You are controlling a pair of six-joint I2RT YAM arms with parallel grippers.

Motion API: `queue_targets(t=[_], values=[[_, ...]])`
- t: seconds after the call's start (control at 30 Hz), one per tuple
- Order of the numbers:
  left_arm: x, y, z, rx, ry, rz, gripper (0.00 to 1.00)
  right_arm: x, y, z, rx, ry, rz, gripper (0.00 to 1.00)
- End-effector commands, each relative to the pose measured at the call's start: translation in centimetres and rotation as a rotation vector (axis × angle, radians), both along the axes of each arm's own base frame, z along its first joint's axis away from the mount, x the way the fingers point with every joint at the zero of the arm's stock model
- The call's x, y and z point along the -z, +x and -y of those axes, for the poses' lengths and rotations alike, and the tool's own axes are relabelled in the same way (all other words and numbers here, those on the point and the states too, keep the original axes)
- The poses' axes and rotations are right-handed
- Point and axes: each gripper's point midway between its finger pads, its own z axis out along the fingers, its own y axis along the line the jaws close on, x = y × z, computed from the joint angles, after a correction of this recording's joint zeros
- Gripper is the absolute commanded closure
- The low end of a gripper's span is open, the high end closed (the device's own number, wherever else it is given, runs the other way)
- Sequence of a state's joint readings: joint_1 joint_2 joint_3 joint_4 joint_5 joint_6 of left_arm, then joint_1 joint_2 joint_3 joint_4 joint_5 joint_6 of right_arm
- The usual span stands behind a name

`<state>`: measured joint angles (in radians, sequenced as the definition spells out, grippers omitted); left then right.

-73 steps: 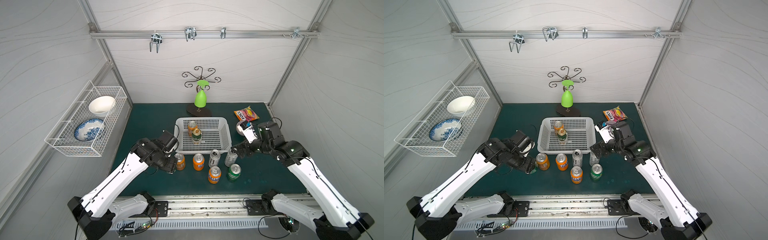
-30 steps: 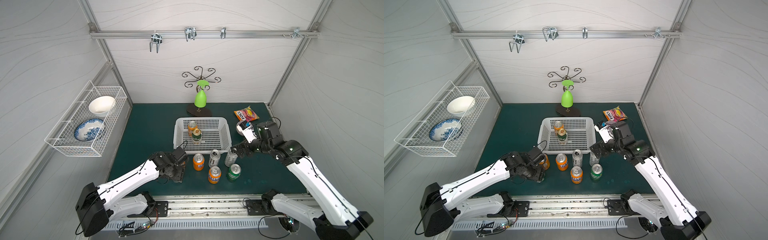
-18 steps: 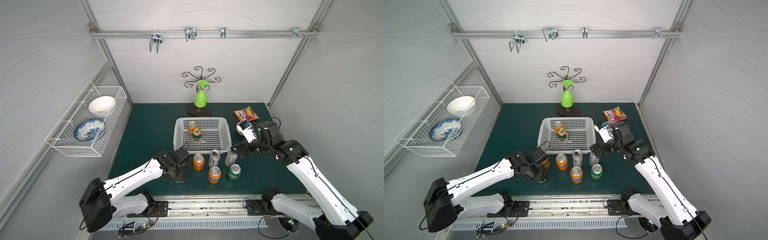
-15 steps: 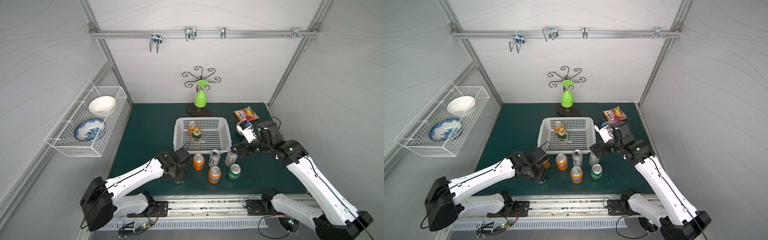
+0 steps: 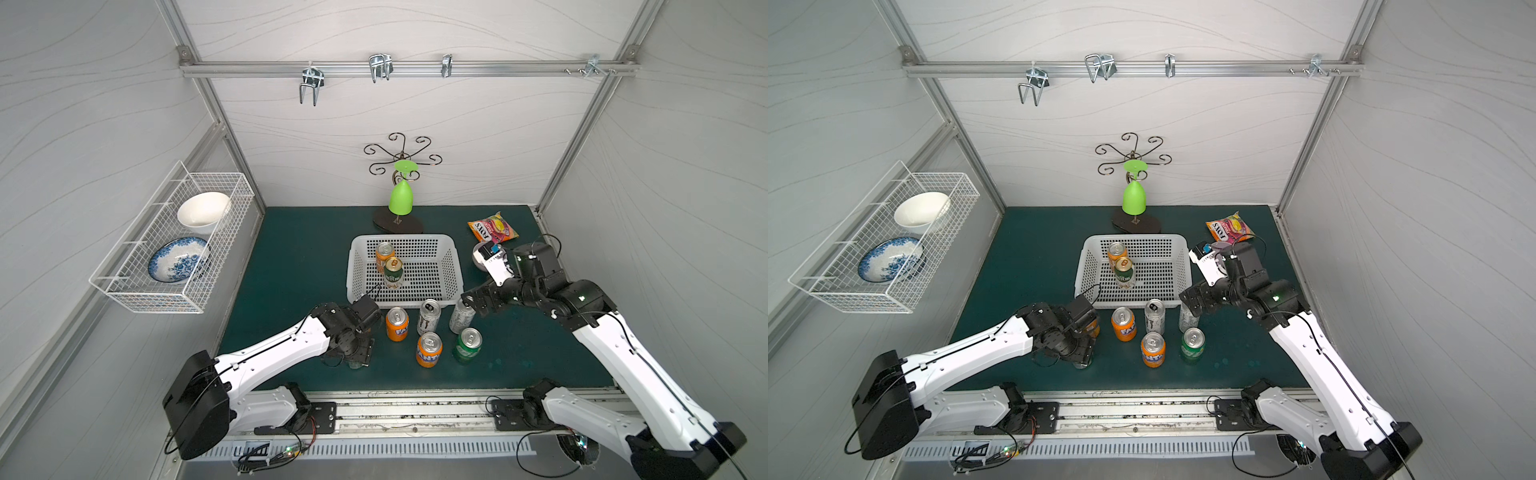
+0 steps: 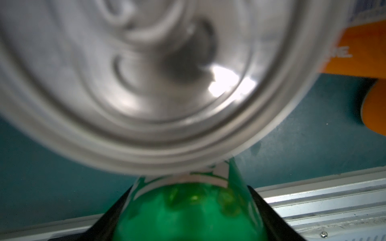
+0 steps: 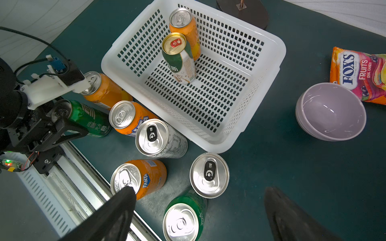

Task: Take out the drinks from the basket
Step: Place the drink at the center of the board.

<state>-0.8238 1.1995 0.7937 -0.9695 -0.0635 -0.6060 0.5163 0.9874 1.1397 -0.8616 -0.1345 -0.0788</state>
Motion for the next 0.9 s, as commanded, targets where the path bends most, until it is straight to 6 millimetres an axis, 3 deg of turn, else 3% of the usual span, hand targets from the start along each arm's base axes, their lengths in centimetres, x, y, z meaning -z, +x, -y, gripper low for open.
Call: queue_targets(t=[0.0, 0.27, 0.5, 0.7, 0.87], values=[[-1.3, 0.9, 0.8, 0.003, -0.025, 0.037, 0.21, 0.0, 0.2, -0.1, -0.004, 0.001, 0.008, 0.01], [-3.1, 0.5, 1.0, 0.031, -0.059, 0.04, 0.13, 0.0, 0.3, 0.1, -0.001, -0.007, 0.011, 0.01], [-6.3, 0.4, 1.5, 0.075, -0.133, 0.091, 0.07, 0.1, 0.3, 0.1, -0.001, -0.01, 0.009, 0.01], [-9.5, 1.3, 1.0, 0.104, -0.124, 0.174, 0.05, 0.0, 0.2, 0.1, -0.004, -0.007, 0.011, 0.01], [-12.6, 3.4, -0.3, 0.11, -0.083, 0.301, 0.02, 0.1, 0.5, 0.0, 0.011, -0.005, 0.002, 0.01]])
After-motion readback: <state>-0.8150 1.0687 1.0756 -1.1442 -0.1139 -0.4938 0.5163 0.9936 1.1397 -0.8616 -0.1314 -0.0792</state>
